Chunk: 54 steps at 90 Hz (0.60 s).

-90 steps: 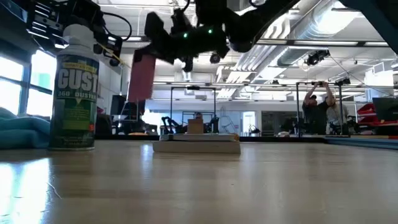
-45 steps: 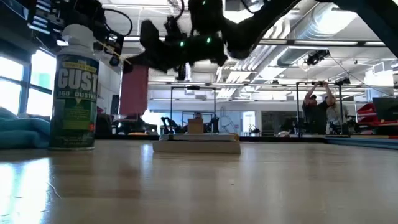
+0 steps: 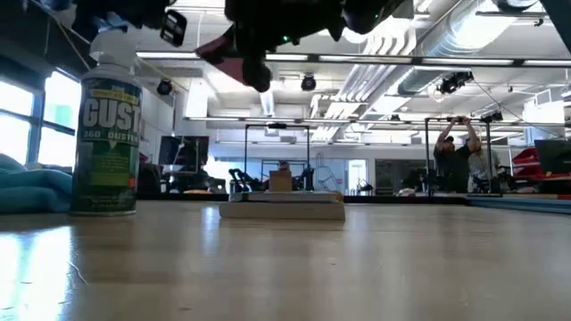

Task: Apply microfiber cloth
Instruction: Spray the cellphone using the spray bottle

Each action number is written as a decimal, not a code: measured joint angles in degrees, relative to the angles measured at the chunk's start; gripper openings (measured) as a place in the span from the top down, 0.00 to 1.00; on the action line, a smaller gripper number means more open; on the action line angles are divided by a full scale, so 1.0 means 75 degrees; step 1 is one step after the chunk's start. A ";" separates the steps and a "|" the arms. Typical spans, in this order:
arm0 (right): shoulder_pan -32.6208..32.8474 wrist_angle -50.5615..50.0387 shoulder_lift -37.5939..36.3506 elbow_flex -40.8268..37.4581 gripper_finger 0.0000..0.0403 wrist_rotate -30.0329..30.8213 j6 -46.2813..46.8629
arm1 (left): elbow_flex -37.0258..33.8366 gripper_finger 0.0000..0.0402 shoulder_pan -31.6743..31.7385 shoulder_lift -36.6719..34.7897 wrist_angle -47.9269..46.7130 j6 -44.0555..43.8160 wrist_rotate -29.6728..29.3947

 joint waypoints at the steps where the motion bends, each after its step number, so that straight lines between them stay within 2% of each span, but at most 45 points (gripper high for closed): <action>1: 0.0021 -0.0038 0.0000 0.0000 1.00 0.0003 -0.0214 | 0.0004 1.00 -0.0011 0.0000 0.0061 -0.0113 0.0002; 13: 0.0207 -0.0147 0.0000 0.0000 1.00 0.0177 -0.2699 | 0.0136 1.00 -0.0067 0.0000 0.0534 -0.1615 -0.0084; 29: 0.0444 -0.0138 0.0000 0.0000 1.00 -0.0272 -0.4812 | 0.0626 0.99 0.0190 0.0003 0.0681 -0.2702 -0.0146; 40: 0.0664 -0.0183 0.0002 0.0000 1.00 -0.0205 -0.5448 | 0.0882 0.92 0.0413 0.0009 0.0670 -0.3518 -0.0152; 54: 0.0935 -0.0177 0.0006 0.0000 1.00 0.0109 -0.5916 | 0.1148 0.77 0.0650 0.0006 0.0681 -0.4324 -0.0347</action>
